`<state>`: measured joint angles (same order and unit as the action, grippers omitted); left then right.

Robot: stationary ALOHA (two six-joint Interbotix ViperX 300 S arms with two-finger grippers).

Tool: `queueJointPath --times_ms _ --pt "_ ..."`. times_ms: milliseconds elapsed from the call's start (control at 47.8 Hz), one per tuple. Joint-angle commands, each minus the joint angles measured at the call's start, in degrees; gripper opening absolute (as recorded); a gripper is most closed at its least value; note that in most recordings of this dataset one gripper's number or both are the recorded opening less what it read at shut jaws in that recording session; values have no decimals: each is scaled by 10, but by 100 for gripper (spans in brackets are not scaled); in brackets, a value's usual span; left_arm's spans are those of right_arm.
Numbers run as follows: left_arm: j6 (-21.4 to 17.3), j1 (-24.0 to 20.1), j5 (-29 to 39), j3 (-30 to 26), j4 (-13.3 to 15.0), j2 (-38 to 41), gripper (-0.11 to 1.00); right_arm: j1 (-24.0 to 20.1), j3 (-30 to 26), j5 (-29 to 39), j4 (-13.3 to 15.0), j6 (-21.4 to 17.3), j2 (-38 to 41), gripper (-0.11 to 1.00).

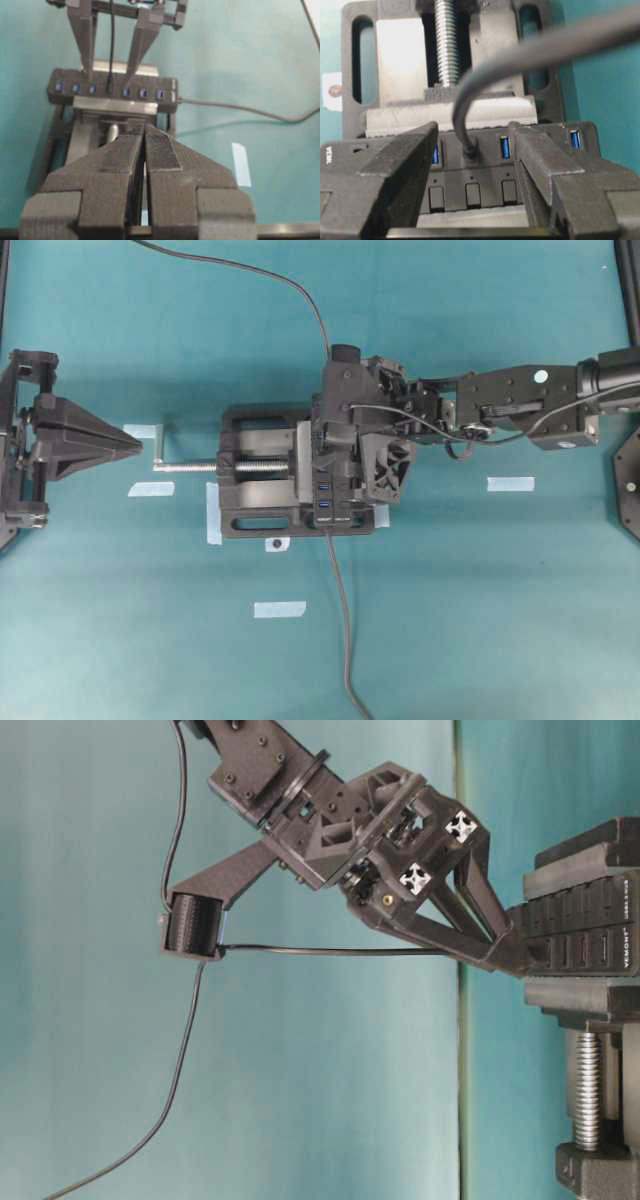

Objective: Insert the USB into the center port of the fixed hub

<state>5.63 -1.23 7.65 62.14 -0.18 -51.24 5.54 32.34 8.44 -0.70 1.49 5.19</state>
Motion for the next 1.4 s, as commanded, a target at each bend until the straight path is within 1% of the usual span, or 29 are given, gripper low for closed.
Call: queueJointPath --times_ms 0,355,857,1380 --pt "1 -1 -6 -11 -1 4 0 1 -4 -2 1 -6 -18 65" --pt "1 -1 -6 -12 -1 4 0 1 2 11 1 -5 -32 65" --pt "1 -2 -6 -10 -1 3 0 1 37 6 1 -4 -69 65" --pt "1 -1 -9 -10 -1 4 0 -2 43 6 1 -4 -83 66"
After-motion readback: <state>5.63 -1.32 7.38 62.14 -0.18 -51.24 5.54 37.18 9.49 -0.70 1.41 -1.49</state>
